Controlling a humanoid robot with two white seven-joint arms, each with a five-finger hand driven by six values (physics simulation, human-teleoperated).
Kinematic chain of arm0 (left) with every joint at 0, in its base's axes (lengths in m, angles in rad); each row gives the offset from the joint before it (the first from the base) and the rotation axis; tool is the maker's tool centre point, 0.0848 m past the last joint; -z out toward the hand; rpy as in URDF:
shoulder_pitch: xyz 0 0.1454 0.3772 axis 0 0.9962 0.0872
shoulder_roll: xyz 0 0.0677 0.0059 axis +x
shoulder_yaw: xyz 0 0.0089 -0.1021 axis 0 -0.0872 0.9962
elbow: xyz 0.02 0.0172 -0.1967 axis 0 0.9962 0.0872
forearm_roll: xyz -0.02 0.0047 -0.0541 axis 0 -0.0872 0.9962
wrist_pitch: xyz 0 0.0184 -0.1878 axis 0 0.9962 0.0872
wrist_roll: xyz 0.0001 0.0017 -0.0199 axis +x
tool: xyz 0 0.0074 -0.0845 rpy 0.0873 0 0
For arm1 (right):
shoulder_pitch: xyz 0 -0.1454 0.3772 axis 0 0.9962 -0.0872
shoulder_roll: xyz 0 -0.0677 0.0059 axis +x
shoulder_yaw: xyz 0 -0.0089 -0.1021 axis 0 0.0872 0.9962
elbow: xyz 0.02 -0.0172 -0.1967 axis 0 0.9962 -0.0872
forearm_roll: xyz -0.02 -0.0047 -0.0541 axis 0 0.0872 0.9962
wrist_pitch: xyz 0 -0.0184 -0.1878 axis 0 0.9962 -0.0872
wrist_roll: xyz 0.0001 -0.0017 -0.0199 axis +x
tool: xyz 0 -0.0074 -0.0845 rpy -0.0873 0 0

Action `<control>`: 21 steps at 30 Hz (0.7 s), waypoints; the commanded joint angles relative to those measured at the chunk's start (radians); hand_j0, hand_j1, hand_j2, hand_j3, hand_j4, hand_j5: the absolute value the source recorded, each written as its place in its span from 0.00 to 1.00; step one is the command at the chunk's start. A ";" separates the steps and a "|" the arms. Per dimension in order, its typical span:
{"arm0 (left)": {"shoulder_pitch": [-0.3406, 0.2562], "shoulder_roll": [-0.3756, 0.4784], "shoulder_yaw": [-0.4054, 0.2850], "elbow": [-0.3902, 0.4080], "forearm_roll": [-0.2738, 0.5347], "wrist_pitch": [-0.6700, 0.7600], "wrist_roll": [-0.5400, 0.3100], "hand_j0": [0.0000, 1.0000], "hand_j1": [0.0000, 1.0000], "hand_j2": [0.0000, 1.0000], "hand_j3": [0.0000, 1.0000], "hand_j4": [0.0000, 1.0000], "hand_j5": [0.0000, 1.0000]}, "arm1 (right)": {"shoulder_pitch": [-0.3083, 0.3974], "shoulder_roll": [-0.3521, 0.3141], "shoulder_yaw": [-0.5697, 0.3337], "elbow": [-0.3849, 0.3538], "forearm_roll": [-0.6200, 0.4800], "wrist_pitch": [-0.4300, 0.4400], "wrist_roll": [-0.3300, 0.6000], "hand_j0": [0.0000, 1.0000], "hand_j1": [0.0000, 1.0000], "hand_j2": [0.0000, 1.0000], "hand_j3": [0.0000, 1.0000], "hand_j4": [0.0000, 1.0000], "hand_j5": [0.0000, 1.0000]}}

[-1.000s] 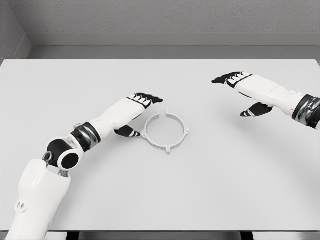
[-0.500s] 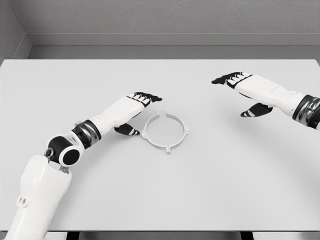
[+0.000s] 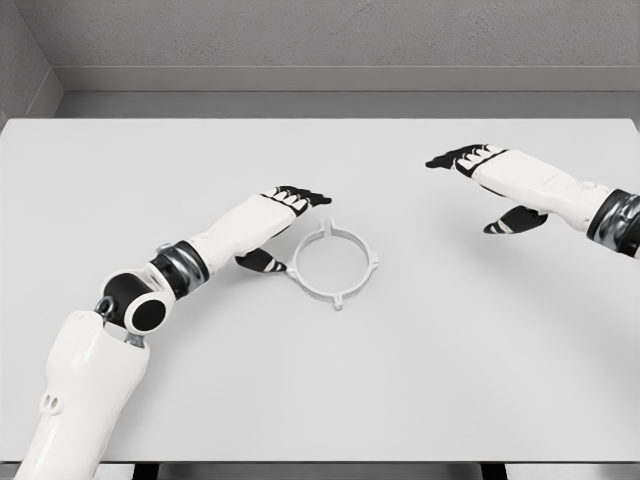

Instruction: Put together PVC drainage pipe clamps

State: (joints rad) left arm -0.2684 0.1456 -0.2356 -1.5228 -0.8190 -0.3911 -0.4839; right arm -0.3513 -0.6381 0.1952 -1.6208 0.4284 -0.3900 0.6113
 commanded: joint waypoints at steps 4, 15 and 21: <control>-0.002 -0.012 -0.007 0.000 0.006 0.001 -0.001 1.00 1.00 1.00 1.00 1.00 1.00 | 0.000 -0.005 0.000 -0.002 -0.007 0.002 0.000 1.00 1.00 1.00 1.00 1.00 1.00; 0.025 0.169 0.139 -0.053 0.135 -0.129 0.001 1.00 1.00 1.00 1.00 1.00 1.00 | 0.000 -0.055 0.003 -0.004 -0.007 0.002 0.000 1.00 1.00 1.00 1.00 1.00 1.00; 0.037 0.275 0.398 -0.020 0.258 -0.220 0.001 1.00 1.00 1.00 1.00 1.00 1.00 | -0.015 -0.153 0.041 -0.010 -0.010 -0.003 0.000 1.00 1.00 1.00 1.00 1.00 1.00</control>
State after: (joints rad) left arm -0.2163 0.3939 0.0829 -1.5497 -0.5904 -0.5921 -0.4838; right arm -0.3682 -0.7704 0.2257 -1.6289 0.4240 -0.3955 0.6113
